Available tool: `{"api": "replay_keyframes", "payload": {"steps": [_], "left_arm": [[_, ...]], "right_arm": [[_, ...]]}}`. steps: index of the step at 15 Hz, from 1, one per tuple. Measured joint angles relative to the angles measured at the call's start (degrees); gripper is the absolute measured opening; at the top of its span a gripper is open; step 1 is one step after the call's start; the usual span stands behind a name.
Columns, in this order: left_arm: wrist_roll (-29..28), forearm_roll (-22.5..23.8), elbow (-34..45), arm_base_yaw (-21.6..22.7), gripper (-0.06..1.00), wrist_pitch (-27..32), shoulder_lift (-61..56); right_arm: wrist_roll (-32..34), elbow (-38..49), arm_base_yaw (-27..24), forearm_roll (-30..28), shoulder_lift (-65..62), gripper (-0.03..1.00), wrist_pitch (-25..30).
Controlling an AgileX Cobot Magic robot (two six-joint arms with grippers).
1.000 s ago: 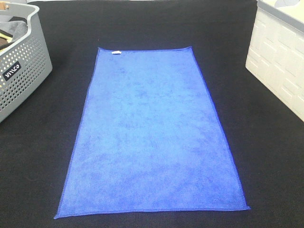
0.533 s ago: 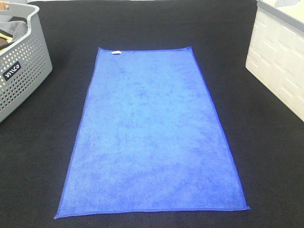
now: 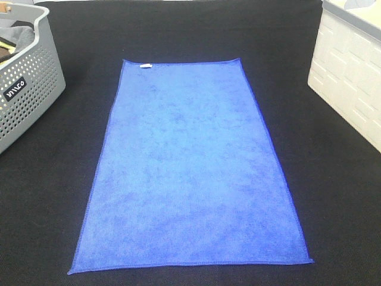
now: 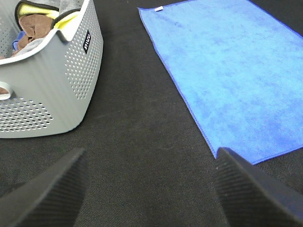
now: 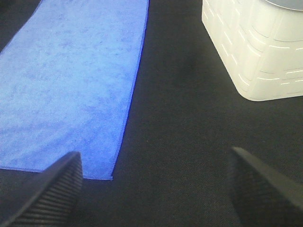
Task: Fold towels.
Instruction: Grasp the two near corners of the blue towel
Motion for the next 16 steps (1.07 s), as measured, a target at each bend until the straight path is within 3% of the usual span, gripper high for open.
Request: {"api": "replay_keyframes", "payload": {"steps": [16], "left_arm": [[0.0,0.0,0.0,0.0,0.71,0.0,0.0]], "right_arm": [[0.0,0.0,0.0,0.0,0.0,0.78,0.0]]}}
